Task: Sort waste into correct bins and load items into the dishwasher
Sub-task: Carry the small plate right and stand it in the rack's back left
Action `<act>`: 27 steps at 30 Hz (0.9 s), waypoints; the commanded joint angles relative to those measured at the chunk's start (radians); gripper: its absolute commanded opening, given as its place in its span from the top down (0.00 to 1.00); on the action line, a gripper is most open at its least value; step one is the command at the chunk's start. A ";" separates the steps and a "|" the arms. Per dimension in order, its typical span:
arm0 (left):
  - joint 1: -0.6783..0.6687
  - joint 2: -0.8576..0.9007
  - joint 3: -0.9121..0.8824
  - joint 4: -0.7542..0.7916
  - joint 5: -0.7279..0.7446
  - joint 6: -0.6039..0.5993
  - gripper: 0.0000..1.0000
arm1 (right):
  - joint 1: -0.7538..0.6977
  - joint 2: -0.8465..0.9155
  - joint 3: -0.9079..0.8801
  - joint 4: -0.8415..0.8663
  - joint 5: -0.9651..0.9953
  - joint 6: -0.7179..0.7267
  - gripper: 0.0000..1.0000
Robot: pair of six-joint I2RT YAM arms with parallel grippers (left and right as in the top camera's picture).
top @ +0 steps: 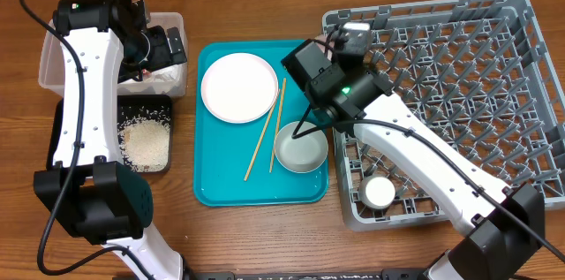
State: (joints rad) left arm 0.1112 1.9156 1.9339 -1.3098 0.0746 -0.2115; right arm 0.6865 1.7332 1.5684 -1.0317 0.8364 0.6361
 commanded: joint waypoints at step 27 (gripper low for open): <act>0.000 0.001 0.022 0.002 0.003 -0.006 0.00 | -0.222 0.391 0.006 0.818 0.404 -0.902 0.96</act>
State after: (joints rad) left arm 0.1112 1.9156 1.9347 -1.3094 0.0746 -0.2115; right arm 0.4644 2.0804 1.5650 -0.2207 1.2339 -0.2195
